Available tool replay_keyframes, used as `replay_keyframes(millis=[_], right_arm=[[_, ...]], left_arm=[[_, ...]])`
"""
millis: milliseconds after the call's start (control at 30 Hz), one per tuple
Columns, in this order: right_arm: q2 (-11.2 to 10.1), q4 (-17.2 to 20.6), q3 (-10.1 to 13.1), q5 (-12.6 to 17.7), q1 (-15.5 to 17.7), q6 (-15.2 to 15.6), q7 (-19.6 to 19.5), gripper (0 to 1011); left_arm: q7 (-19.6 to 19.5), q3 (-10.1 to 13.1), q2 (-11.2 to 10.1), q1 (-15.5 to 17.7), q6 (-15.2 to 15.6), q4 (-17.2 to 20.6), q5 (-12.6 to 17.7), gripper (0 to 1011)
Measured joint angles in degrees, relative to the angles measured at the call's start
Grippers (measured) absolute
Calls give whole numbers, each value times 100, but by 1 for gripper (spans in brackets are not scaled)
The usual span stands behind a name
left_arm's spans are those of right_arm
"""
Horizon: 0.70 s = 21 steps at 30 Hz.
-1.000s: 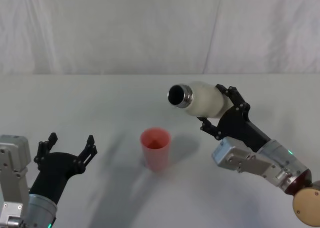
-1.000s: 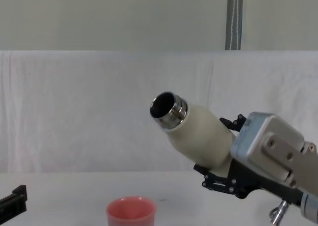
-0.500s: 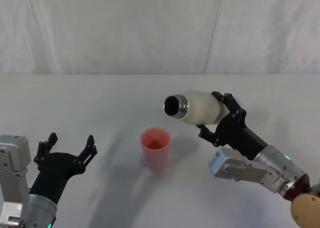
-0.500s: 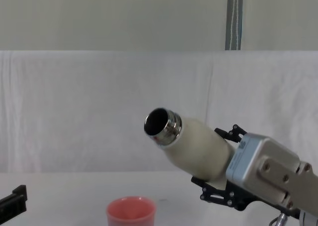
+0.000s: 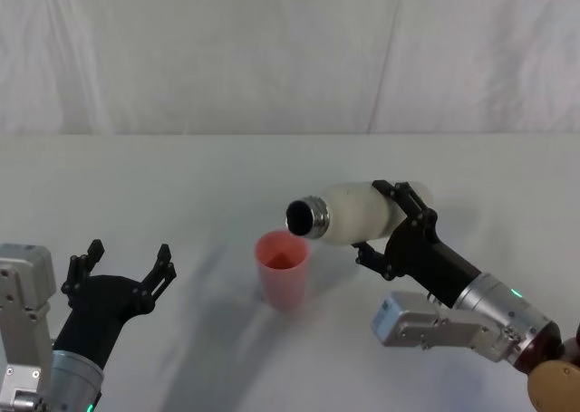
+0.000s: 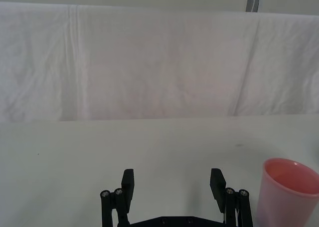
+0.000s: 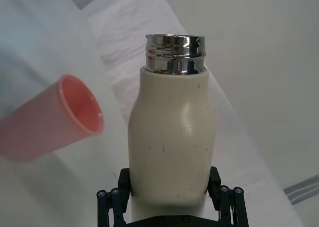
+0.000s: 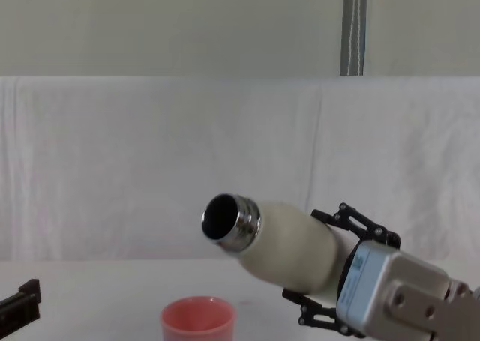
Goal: Grasp the thermos with one hand and pour water into the cup lid.
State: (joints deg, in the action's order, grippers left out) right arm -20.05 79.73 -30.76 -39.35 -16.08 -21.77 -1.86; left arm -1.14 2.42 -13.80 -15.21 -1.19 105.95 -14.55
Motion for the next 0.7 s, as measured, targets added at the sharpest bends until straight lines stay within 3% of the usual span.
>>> replay_keyframes(millis=[700], right_arm=[[-155, 45, -126, -57, -46, -9, 4, 952]], left_arm=[[0, 0, 0, 0, 0, 0, 0, 1001]])
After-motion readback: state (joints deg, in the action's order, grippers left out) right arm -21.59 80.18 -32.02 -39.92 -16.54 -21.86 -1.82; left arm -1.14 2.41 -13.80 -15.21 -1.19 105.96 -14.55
